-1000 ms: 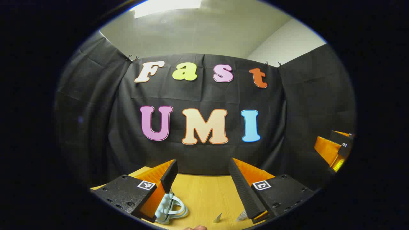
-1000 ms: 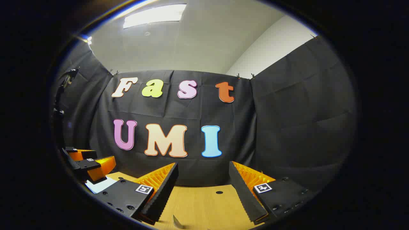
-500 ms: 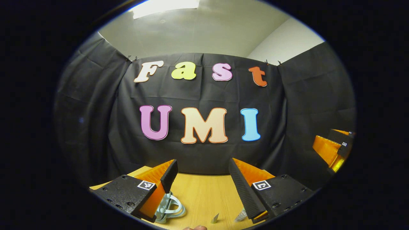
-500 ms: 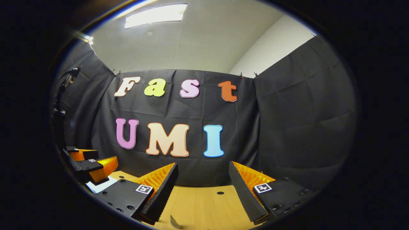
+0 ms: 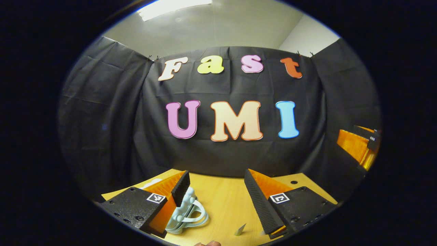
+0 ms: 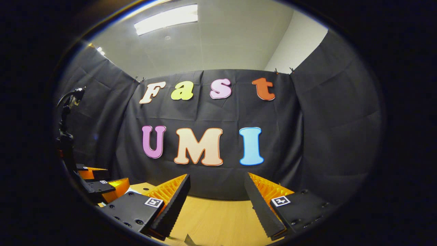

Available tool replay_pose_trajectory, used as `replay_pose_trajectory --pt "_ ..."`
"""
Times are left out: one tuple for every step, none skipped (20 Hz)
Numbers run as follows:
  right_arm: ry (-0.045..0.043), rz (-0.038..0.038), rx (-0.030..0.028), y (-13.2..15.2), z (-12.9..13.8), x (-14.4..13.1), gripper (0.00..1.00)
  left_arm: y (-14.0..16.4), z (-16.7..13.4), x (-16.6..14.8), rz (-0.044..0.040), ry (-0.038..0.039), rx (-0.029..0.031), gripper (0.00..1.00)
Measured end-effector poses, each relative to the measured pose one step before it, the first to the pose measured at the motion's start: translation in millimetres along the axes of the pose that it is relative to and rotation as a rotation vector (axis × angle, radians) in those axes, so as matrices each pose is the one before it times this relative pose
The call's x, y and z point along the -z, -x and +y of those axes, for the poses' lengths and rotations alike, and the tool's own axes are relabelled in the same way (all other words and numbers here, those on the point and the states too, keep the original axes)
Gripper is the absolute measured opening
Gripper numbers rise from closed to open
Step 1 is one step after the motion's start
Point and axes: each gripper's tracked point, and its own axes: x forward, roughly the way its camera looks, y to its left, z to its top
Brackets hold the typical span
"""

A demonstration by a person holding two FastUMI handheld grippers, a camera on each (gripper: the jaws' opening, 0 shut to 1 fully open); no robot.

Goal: First open the suitcase, pack the skin care products into it, and then close the suitcase.

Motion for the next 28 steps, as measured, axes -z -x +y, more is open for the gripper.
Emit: replay_pose_trajectory --pt "-0.00962 0.01458 -0.01151 -2.47 2.51 5.02 1.0 -2.42 3.36 12.39 0.02918 0.0007 -0.0086 0.95" --pt "-0.00141 0.00138 -0.00545 -3.88 0.53 1.35 0.99 -4.7 5.23 11.01 0.03261 0.00358 -0.00977 0.95" --pt "0.00882 -0.00556 -0.00056 -4.74 -0.43 -0.85 0.99 -6.4 7.07 16.33 0.04458 0.00091 -0.00536 0.95" --pt "0.01557 -0.00731 0.00434 -4.85 -0.2 1.04 0.99 -8.25 5.22 14.48 0.04539 -0.00337 0.00196 0.95" --pt "0.01648 0.00055 0.01032 -3.93 1.12 2.93 0.99 -8.06 5.88 12.7 0.0451 -0.00645 0.00145 0.96" --pt "0.01296 0.01161 0.0158 -4.37 0.68 5.16 0.98 -10.94 6.37 8.38 0.03122 -0.00274 0.00499 0.95" --pt "0.00724 0.01755 0.0218 -2.23 0.31 5.47 0.98 -10.76 2.74 10.16 0.03899 0.00024 0.01551 0.96" --pt "0.00103 0.0156 0.02375 -1.45 0.71 4.12 0.98 -10.26 2.23 10.65 0.04754 -0.00671 0.01931 0.96" --pt "0.00043 0.00499 0.02018 -0.3 1.61 0.99 0.99 -9.85 -0.75 12.7 0.04564 -0.01057 0.02582 0.96" --pt "0.0089 0.00305 0.02062 -0.84 1.61 0.0 0.99 -10.81 0.87 9.43 0.04147 -0.01257 0.021 0.95" --pt "0.01357 0.00868 0.01452 -0.67 2.38 2.26 0.98 -10.46 1.27 8.18 0.03944 -0.00776 0.01799 0.95" --pt "0.0151 0.00385 0.00848 0.65 3.5 -0.57 0.98 -9.01 -1.2 8.09 0.03246 -0.00042 0.02204 0.95" --pt "0.02077 -0.00283 0.01313 1.86 1.91 -1.33 0.99 -11.23 -1.82 6.39 0.02406 0.00054 0.02244 0.96" --pt "0.02498 -0.0023 0.01499 0.16 -0.03 -1.81 0.99 -9.81 0.1 5.13 0.02894 -0.00155 0.01339 0.96" --pt "0.02368 0.00215 0.01273 0.44 -0.54 0.4 0.98 -9.32 -1.06 5.45 0.02618 -0.00168 0.01138 0.96" --pt "0.01832 0.00439 0.00923 0.98 0.43 0.04 0.98 -8.41 -0.98 6.34 0.03319 -0.00361 0.01326 0.96" --pt "0.01333 0.00458 0.01035 1.52 -0.4 -1.2 0.99 -5.48 -2.82 4.53 0.02913 0.00011 0.01631 0.96" --pt "0.00658 0.00159 0.01243 0.57 -1.33 -1.48 0.99 -7.29 -2.87 3.96 0.02987 0.00525 0.01298 0.96" --pt "-0.00073 -0.00281 0.01097 1.15 -1.28 -3.25 0.99 -6.65 -0.08 5.57 0.02758 0.00659 0.00479 0.96" --pt "-0.00312 -0.00449 0.01 0.72 -0.71 -3.74 0.99 -6.51 -0.38 5.08 0.03373 0.0042 0.00182 0.96" --pt "0.00103 -0.00451 0.00625 2.13 -0.78 -2.55 0.99 -5.73 1.18 6.93 0.03235 0.00107 -0.00032 0.95" --pt "0.00802 -0.004 0.00451 1.04 0.13 -1.78 0.99 -6.05 -0.15 5.72 0.03268 -0.00126 0.003 0.95" --pt "0.01026 -0.00239 0.00258 1.81 -0.51 0.63 0.99 -3.82 -0.71 2.58 0.01861 0.00117 0.00759 0.95" --pt "0.00687 -0.00043 -0.00436 1.72 1.03 0.17 0.98 -7.02 -2.15 -1.36 0.00651 -0.00143 0.01368 0.94" --pt "0.00132 -0.00212 -0.00502 2.45 1.18 -0.33 0.98 -3.92 -2.91 3.69 0.02197 -0.00278 0.01648 0.89" --pt "0.00072 -0.00112 -0.00086 1.6 0.44 -0.79 0.98 -4.44 0.64 5.74 0.03163 -0.0033 0.00447 0.87" --pt "0.00259 0.00151 0.00388 0.76 -3.21 1.08 0.98 -7.22 1.47 4.79 0.02933 -0.0009 -0.00359 0.84" --pt "0.00255 0.00237 0.00573 0.27 -2.87 1.35 1.0 -3.03 1.26 4.08 0.02465 -0.0031 -0.00483 0.84"
